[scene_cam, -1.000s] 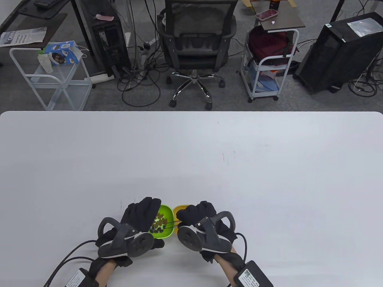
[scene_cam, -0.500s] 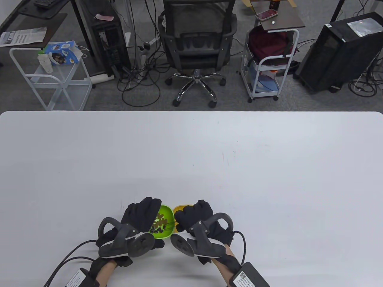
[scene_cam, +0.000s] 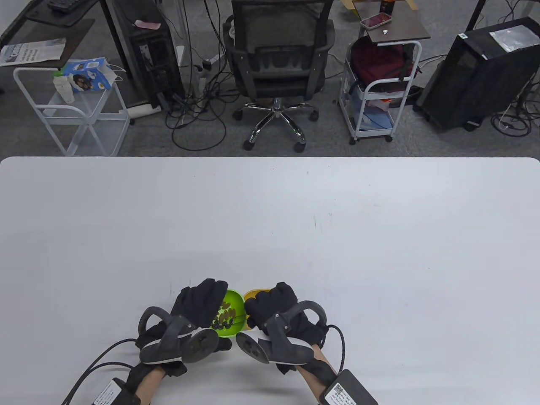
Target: Pick coffee beans with tweezers into small dish
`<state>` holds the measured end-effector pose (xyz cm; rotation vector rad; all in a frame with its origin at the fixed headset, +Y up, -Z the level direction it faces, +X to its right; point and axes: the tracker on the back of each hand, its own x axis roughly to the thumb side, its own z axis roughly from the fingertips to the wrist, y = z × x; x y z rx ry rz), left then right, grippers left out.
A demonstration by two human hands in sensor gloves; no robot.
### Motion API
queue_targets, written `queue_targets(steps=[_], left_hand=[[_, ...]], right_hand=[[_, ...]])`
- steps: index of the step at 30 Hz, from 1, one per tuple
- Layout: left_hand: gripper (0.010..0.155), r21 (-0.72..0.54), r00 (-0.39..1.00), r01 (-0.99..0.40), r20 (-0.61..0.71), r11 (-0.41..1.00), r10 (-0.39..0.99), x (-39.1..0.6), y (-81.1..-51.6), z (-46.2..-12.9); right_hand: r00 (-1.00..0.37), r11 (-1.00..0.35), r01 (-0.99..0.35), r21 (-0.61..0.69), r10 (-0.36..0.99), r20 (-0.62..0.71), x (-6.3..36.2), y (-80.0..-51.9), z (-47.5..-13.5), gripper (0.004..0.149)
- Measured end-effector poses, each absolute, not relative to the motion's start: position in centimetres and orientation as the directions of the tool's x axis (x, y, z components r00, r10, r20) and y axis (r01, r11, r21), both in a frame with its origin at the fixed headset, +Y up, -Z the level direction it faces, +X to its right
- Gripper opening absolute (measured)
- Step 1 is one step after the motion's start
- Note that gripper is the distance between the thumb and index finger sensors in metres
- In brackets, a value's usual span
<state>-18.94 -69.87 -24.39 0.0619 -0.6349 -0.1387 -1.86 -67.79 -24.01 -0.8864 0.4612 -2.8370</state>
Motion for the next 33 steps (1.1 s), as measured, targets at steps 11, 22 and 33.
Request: queue_targets(steps=[11,22,33], left_hand=[[0.116,0.100,0.796,0.111,0.587,0.989,-0.148,-18.9,-69.9,-24.4],[0.116,0.098,0.795,0.112,0.589,0.989,-0.148,-18.8,-69.9,-24.4],[0.116,0.098,0.796,0.108,0.588,0.989,-0.145,-18.9,-69.9,-24.4]], right_hand=[[-0.819,-0.946,0.046,-0.322,-0.220,0.529,-1.9,-67.8,-24.0,0.043],[-0.815,-0.945,0.087,-0.315,-0.249,0.524,-2.1,-67.7,-24.1,0.042],[-0.846,-0.961,-0.030,-0.274,-0.122,0.520,-0.9,-66.7,-24.4,0.041]])
